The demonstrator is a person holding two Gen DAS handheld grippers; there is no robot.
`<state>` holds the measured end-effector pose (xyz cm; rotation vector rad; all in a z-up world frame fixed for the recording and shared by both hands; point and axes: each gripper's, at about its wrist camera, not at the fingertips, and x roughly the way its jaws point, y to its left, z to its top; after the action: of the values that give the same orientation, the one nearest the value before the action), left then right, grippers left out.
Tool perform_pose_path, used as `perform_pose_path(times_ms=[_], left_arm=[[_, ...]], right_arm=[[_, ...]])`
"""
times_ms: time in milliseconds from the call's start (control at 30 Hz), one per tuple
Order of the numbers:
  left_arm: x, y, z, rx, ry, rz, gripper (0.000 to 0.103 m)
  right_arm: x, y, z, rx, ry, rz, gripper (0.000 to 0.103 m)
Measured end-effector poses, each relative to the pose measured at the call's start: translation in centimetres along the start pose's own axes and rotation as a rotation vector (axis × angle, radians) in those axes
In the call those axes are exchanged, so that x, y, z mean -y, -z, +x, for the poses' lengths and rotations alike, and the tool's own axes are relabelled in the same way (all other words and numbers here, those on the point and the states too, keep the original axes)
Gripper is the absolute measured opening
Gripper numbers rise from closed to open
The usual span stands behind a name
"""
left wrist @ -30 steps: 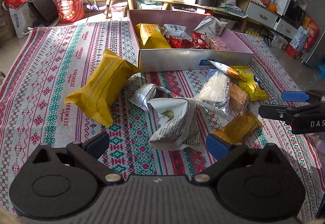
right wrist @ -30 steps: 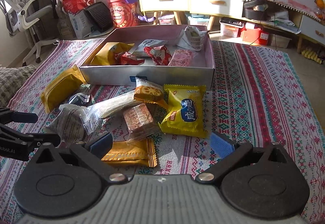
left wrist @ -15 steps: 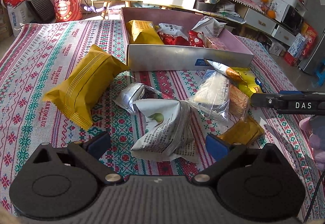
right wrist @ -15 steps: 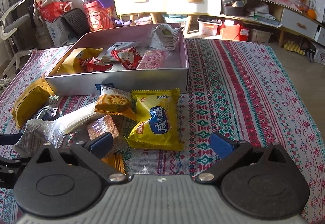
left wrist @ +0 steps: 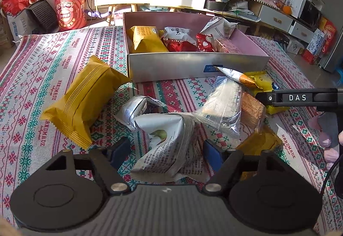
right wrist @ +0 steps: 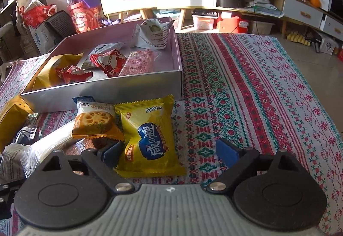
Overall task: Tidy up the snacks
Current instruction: 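Grasp the crumpled white printed bag with the left tool while the right grasps the yellow-blue bag, then carry the crumpled white bag with the left tool while the right carries the yellow bag to the box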
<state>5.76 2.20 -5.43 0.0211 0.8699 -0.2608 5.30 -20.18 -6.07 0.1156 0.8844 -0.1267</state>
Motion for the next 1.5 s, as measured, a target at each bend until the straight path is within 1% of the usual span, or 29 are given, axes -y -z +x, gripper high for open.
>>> perform_pose_path(times_ms=[133,333,533,600,667,700,867,933,1200,1367,1500], left_arm=[[0.1,0.0,-0.1,-0.007,0.002,0.014,0.072],[0.3,-0.1,-0.1,-0.007,0.012,0.020,0.063],[0.3,-0.1,-0.2,-0.014,0.012,0.011,0.062],[0.4,-0.2,-0.3,-0.021,0.011,0.008,0.062],[0.4,-0.2,-0.4,-0.029,0.011,0.004,0.061],[0.4,-0.2,-0.4,-0.032,0.010,0.003,0.061],[0.4,-0.3,-0.6,-0.050,0.011,-0.003,0.061],[0.3,-0.4,-0.6,-0.061,0.010,-0.009,0.061],[-0.1,-0.7,-1.2,-0.090,0.012,-0.037,0.060],[-0.2,-1.0,-1.7,-0.091,0.034,-0.047,0.060],[-0.2,-1.3,-2.3,-0.088,0.046,-0.052,0.060]], right_arm=[[-0.5,0.0,-0.2,0.000,0.000,-0.026,0.085],[-1.1,0.0,-0.3,0.004,-0.027,-0.070,0.075],[-1.6,-0.1,-0.5,-0.004,-0.057,-0.092,0.063],[-1.8,-0.1,-0.6,-0.007,-0.072,-0.107,0.055],[-2.0,-0.1,-0.6,-0.009,-0.073,-0.124,0.052],[-2.1,-0.1,-0.7,-0.011,-0.071,-0.131,0.046],[-2.8,-0.3,-0.9,-0.038,-0.053,-0.191,0.044],[-3.1,-0.3,-1.2,-0.054,-0.059,-0.201,0.043],[-3.2,-0.9,-2.2,-0.092,-0.090,-0.186,0.042],[-3.0,-1.1,-2.7,-0.123,-0.101,-0.166,0.042],[-2.7,-1.3,-3.4,-0.128,-0.119,-0.149,0.042]])
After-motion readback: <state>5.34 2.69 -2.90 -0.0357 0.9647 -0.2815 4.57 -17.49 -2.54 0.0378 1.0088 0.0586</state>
